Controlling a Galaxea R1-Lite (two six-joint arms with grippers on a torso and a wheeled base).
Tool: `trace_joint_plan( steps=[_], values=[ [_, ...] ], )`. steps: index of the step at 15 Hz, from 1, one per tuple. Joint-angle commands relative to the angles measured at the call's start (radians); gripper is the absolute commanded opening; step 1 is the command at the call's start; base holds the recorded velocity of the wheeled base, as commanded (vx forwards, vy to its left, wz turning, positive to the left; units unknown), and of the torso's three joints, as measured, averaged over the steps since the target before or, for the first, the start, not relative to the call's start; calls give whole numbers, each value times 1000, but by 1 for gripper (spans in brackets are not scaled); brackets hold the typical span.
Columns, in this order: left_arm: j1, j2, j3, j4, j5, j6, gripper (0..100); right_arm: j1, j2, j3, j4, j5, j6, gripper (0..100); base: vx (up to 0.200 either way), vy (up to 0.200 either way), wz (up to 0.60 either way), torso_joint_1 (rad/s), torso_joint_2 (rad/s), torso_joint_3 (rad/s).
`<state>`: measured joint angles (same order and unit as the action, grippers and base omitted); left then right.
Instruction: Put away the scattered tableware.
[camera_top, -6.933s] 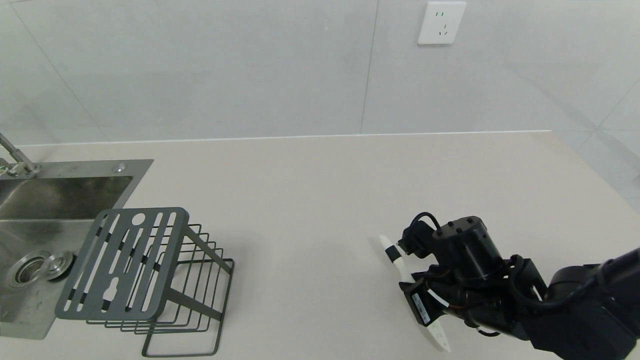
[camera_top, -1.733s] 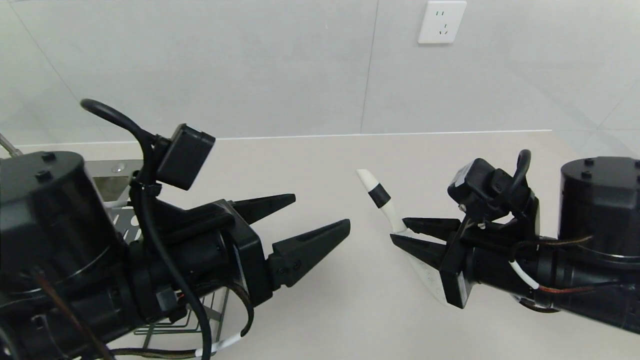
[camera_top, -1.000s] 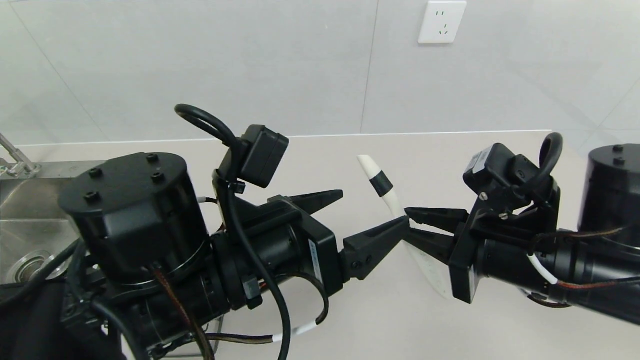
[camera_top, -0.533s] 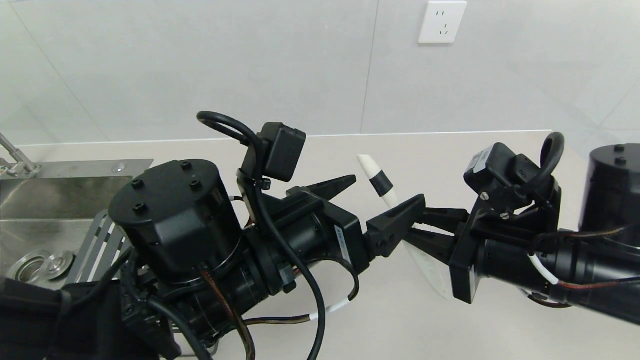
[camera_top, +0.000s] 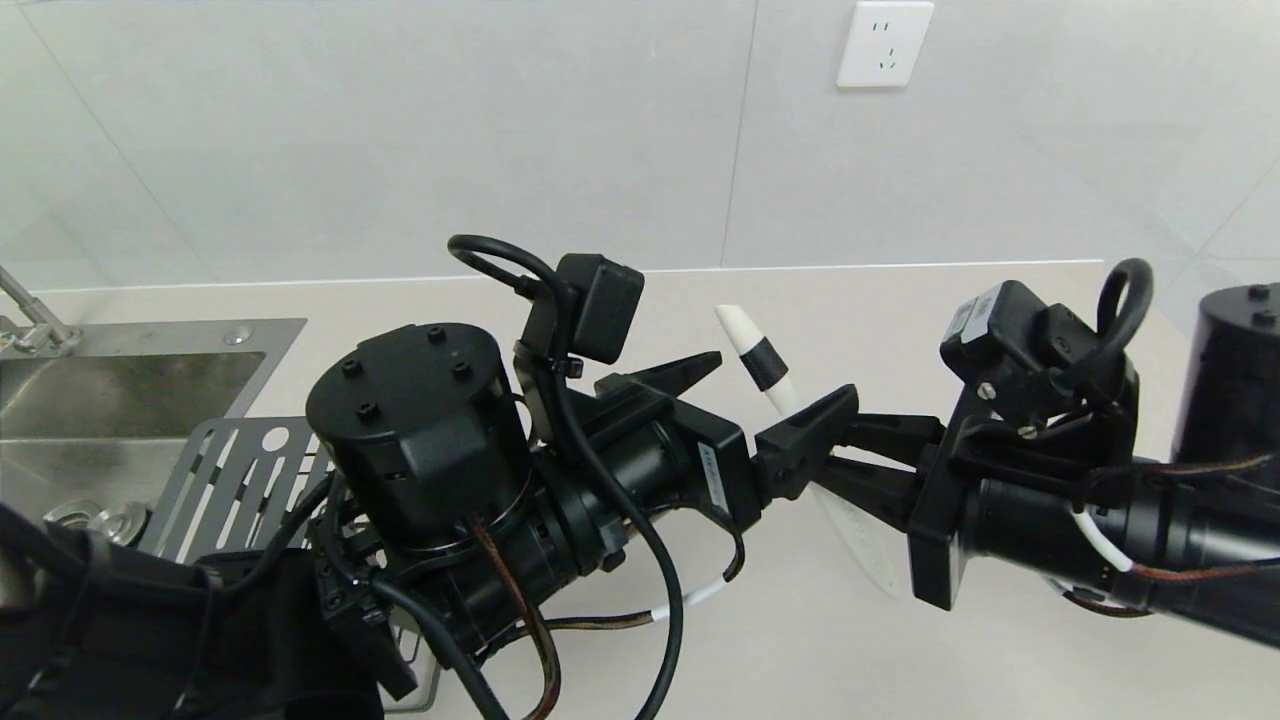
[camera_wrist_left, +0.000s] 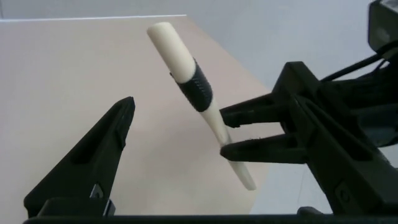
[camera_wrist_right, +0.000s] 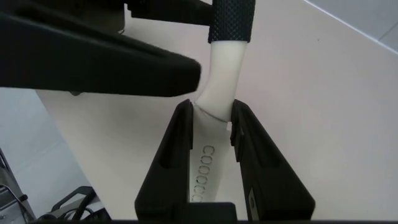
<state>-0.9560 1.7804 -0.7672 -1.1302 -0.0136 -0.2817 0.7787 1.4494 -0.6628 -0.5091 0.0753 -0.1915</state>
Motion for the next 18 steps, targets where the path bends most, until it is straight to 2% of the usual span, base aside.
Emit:
trace_joint_plan(
  steps=[1,5,7,13,18],
  values=[
    [-4,17,-27,0,1,-2,100,4,-10,0,0,0,0,0,0,0,0,0,0,0],
    [-10,85,-86,-57,6,-4,100,2,-17,0,0,14,0,0,0,0,0,0,0,0],
    [-6,99,-109,-77,37,-11,100,4,-15,-1,0,14,0,0,0,0,0,0,0,0],
    [-9,96,-110,-115,41,-14,100,2,-4,-57,0,15,0,0,0,0,0,0,0,0],
    [0,105,-124,-191,37,-16,100,1,3,-93,0,15,0,0,0,0,0,0,0,0]
  ],
)
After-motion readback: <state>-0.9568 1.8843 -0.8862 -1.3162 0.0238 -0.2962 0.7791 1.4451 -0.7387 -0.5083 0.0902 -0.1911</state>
